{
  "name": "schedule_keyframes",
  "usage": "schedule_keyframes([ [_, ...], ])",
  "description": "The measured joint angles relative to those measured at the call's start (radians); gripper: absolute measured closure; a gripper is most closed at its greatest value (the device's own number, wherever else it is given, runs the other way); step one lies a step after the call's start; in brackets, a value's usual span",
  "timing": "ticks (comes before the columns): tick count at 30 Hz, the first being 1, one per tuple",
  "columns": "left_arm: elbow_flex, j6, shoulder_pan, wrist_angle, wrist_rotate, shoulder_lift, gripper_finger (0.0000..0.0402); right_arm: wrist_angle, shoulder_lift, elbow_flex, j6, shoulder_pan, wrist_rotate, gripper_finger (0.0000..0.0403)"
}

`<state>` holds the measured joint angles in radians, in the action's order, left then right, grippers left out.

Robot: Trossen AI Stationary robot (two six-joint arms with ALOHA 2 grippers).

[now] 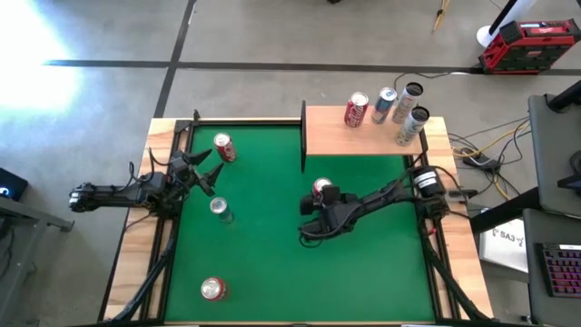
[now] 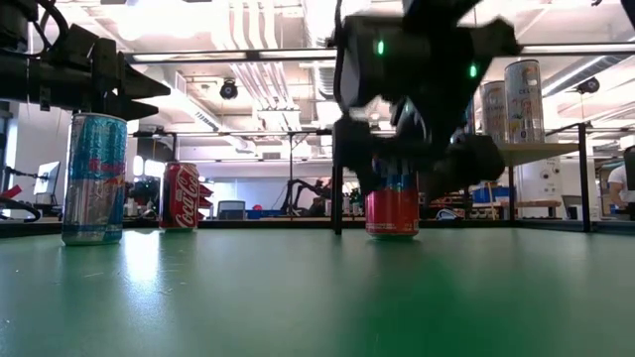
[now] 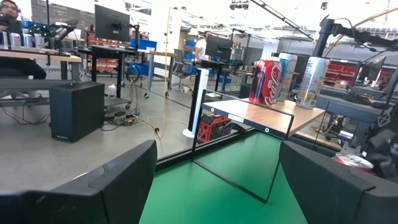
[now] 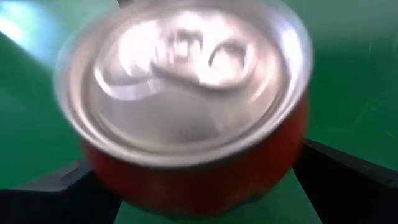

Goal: Place canned beverage on shelf
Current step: Put the right red soda can on the shelf

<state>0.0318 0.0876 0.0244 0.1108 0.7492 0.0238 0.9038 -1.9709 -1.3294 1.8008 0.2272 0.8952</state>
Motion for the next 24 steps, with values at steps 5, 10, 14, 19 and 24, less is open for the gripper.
schedule_keyframes([
  [5, 0.000, 0.000, 0.000, 0.000, 0.000, 0.000, 0.0078, 0.009, -0.087, -0.012, 0.085, 0.014, 0.110, 0.0003],
  [10, 0.000, 0.000, 0.000, 0.000, 0.000, 0.000, 0.0078, 0.034, -0.126, -0.051, 0.155, 0.020, 0.142, 0.0003],
  [14, 0.000, 0.000, 0.000, 0.000, 0.000, 0.000, 0.0078, 0.087, -0.157, -0.110, 0.163, 0.009, 0.121, 0.0003],
  [19, 0.000, 0.000, 0.000, 0.000, 0.000, 0.000, 0.0078, 0.247, -0.226, -0.214, 0.216, 0.003, 0.108, 0.0003],
  [24, 0.000, 0.000, 0.000, 0.000, 0.000, 0.000, 0.0078, 0.405, -0.285, -0.305, 0.340, 0.003, 0.072, 0.0039],
])
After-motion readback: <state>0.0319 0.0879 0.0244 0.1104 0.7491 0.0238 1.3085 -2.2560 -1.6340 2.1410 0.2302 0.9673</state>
